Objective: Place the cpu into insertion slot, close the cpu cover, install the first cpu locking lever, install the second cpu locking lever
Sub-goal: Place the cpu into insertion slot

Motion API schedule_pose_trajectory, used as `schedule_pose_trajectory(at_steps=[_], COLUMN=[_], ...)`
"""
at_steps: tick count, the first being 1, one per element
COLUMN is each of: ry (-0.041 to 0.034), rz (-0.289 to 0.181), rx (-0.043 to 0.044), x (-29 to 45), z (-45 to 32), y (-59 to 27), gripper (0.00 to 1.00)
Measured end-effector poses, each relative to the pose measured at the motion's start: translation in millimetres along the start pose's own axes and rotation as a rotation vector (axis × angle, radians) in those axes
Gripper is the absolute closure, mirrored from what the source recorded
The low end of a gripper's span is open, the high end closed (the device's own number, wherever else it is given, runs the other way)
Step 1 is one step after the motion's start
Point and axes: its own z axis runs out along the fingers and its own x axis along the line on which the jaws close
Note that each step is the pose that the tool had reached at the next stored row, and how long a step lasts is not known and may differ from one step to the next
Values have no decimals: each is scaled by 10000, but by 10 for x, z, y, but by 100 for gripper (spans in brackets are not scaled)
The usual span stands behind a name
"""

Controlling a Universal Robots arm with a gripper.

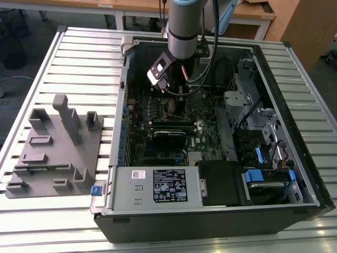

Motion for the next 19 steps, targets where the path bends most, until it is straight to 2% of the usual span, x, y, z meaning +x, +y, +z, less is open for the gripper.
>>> schedule_pose_trajectory(at_steps=[9, 19], ry=[0, 2], rz=[1, 2], rx=[0, -1], x=[-1, -1], z=[64, 69], y=[-7, -12], gripper=[46, 46])
